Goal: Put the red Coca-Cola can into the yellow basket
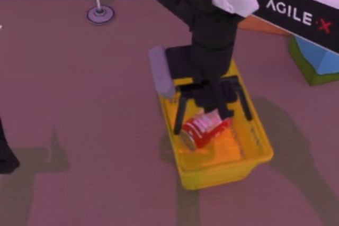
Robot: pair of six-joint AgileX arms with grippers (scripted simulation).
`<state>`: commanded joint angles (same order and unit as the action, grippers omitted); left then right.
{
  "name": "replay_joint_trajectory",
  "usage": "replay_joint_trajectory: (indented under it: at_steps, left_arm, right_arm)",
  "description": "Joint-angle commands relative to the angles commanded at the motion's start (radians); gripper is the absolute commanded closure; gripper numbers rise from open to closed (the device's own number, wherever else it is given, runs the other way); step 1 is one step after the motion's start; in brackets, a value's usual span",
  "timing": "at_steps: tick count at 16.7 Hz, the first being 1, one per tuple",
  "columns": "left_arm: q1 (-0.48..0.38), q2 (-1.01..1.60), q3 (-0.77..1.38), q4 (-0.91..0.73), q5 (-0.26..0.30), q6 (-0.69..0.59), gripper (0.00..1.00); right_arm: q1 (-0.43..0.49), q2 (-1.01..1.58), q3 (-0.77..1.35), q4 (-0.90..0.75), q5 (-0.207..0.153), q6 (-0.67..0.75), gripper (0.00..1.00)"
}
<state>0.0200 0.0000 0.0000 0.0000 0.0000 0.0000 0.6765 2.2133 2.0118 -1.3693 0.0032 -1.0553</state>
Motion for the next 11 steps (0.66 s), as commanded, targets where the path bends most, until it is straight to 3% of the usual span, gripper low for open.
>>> replay_joint_trajectory:
  at_steps: [11]
  left_arm:
    - [0.0,0.0,0.0,0.0,0.0,0.0,0.0]
  right_arm:
    - [-0.029,-0.031,0.148,-0.179,0.0,-0.037,1.0]
